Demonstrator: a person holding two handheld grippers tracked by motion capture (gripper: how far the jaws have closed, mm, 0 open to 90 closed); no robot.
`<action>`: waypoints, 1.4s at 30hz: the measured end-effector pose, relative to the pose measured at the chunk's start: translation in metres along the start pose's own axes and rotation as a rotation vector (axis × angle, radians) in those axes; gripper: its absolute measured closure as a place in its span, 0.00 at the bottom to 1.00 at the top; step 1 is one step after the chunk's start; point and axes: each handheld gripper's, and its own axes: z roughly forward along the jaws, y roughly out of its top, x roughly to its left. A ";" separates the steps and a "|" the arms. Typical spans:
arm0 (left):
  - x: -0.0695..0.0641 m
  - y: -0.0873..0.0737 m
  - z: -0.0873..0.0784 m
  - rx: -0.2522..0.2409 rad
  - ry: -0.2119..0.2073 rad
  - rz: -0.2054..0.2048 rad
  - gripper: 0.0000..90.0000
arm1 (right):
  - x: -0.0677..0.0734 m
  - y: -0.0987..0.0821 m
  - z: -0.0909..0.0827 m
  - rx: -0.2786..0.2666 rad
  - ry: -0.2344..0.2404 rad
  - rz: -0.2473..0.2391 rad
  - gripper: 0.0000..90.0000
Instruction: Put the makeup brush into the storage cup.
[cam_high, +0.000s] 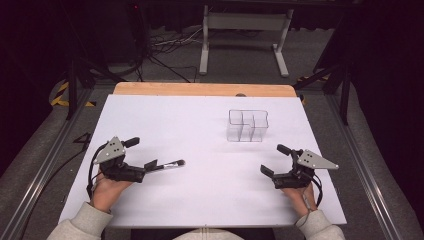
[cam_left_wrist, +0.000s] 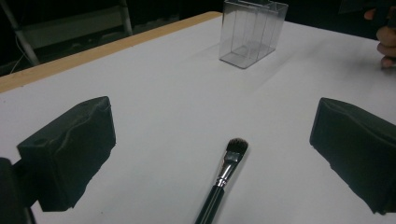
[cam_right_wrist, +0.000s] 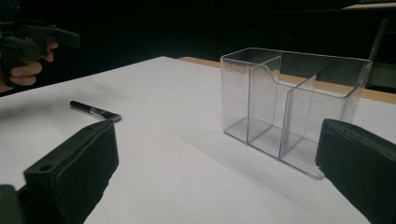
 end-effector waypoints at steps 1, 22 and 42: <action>0.000 0.004 0.002 0.022 0.002 0.013 0.01 | 0.000 0.001 0.000 0.005 0.002 -0.009 0.00; 0.008 0.047 0.038 0.548 -0.017 0.198 0.04 | 0.001 0.005 0.005 0.083 0.064 -0.010 0.05; 0.009 0.043 0.067 0.858 -0.095 0.253 0.15 | 0.000 0.004 0.007 0.097 0.077 0.006 0.05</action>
